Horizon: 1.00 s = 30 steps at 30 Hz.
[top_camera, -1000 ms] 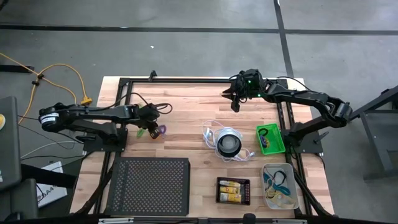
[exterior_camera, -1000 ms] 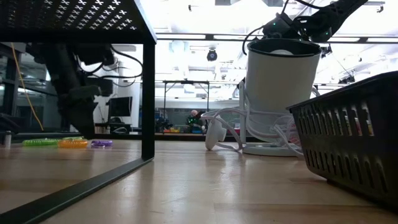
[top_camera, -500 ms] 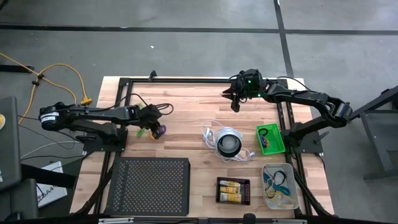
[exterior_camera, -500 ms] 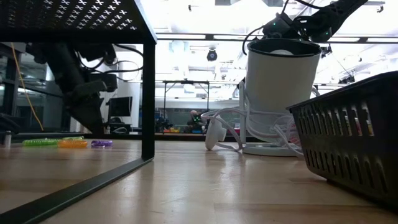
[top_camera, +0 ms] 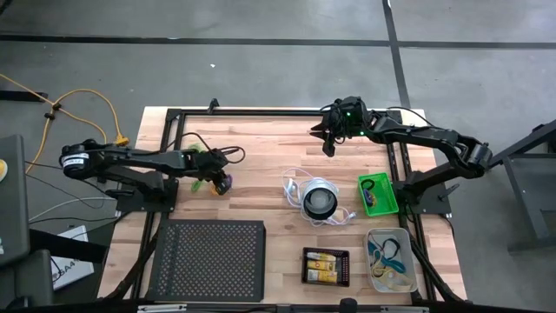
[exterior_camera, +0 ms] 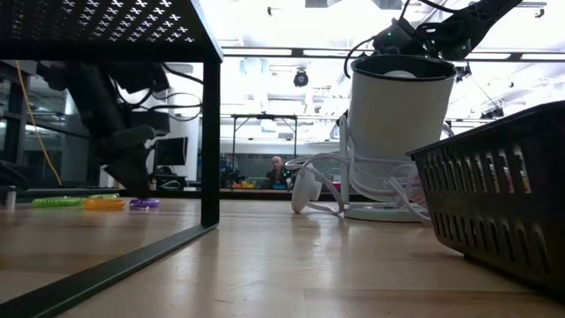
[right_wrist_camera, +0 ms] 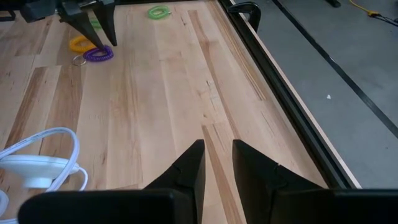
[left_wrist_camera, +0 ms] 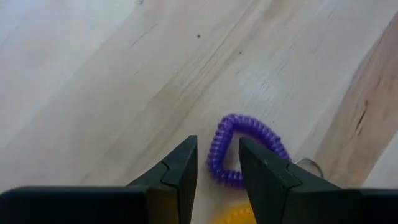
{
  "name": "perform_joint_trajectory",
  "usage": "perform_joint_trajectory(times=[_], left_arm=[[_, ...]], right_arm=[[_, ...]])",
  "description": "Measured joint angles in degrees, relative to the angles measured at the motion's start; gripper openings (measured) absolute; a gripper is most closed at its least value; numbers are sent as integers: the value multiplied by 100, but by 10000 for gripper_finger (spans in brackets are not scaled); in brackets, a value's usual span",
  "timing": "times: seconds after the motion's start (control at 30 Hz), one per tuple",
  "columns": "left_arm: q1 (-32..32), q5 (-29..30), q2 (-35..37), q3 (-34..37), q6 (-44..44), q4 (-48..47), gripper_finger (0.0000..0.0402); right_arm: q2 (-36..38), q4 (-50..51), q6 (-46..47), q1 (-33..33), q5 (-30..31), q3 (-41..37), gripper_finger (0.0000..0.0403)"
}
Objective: Pick & Place Office Desk Supplies
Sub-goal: Put the purple spring keychain into the green bin
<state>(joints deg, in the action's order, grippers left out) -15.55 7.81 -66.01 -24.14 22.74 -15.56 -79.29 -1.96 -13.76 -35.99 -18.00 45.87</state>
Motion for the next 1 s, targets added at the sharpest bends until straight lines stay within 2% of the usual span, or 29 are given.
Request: perform_joint_trajectory(times=[0.37, 0.7, 1.0], left_arm=[[0, -17, -397, -8, 0, 212, 113], [0, -9, -407, -11, 0, 177, 112], [-2, 12, -412, -11, 34, 146, 66]], right_arm=[[1, 1, 0, -2, 1, 0, 70], [1, 0, 0, -2, 2, 0, 70], [1, 0, 0, -1, 1, 0, 70]])
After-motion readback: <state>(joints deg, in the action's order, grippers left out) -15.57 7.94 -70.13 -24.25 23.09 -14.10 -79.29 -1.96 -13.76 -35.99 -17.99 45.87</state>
